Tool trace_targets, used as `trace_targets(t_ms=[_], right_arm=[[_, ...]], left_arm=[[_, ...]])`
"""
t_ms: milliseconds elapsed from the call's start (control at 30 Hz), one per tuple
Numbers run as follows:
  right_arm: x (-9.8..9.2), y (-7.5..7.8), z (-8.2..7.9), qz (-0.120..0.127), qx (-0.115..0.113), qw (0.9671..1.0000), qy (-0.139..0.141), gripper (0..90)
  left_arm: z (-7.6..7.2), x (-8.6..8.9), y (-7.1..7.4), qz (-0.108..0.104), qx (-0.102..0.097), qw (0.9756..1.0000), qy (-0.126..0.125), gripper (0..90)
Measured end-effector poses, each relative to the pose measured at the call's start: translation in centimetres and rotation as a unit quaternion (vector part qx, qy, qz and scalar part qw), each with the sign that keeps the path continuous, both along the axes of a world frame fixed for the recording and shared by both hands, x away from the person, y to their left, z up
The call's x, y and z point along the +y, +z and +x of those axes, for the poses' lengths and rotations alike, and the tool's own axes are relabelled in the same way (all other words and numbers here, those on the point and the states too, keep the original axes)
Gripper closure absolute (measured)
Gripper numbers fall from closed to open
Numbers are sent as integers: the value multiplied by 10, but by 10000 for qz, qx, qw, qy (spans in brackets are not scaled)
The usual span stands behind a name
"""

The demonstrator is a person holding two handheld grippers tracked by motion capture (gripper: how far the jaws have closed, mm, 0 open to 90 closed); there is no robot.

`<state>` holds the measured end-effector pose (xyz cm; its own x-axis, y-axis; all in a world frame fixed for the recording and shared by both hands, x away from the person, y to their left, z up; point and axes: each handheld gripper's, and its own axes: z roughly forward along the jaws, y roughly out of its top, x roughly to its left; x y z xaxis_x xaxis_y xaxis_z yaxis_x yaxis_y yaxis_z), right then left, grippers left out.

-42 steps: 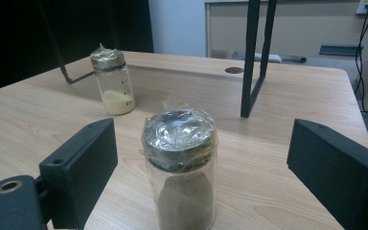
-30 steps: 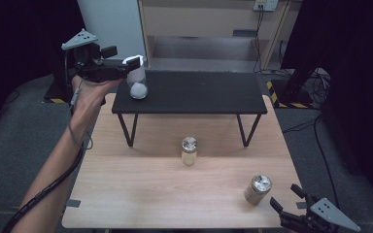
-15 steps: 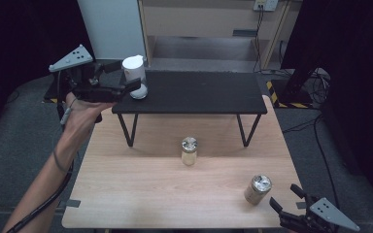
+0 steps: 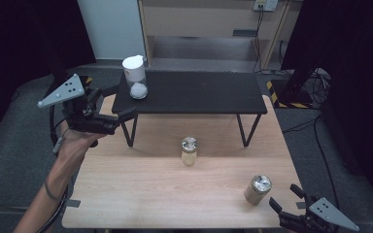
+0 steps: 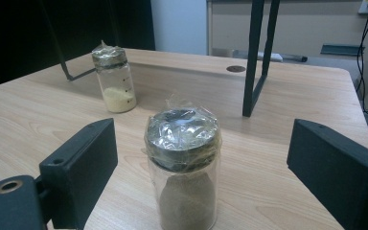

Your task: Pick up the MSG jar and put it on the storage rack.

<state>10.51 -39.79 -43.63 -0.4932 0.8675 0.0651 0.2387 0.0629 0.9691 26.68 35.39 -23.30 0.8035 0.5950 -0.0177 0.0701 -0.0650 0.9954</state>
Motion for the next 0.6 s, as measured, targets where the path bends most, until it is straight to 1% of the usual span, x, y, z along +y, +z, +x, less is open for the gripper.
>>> trace_targets(t_ms=[300, 433, 533, 600], right_arm=[[0, 0, 0, -9, 5, 10000, 0, 107], [0, 0, 0, -5, 16, 10000, -1, 107], [0, 0, 0, -12, 7, 10000, -3, 107], [0, 0, 0, -7, 14, 10000, -4, 107]], left_arm=[[-28, 1, -23, 297, -146, 9994, 119, 36], [-36, 1, -35, 319, -137, 9993, 161, 36], [-44, 2, -47, 330, -134, 9992, 188, 36], [-50, 2, -55, 379, -139, 9988, 263, 36]])
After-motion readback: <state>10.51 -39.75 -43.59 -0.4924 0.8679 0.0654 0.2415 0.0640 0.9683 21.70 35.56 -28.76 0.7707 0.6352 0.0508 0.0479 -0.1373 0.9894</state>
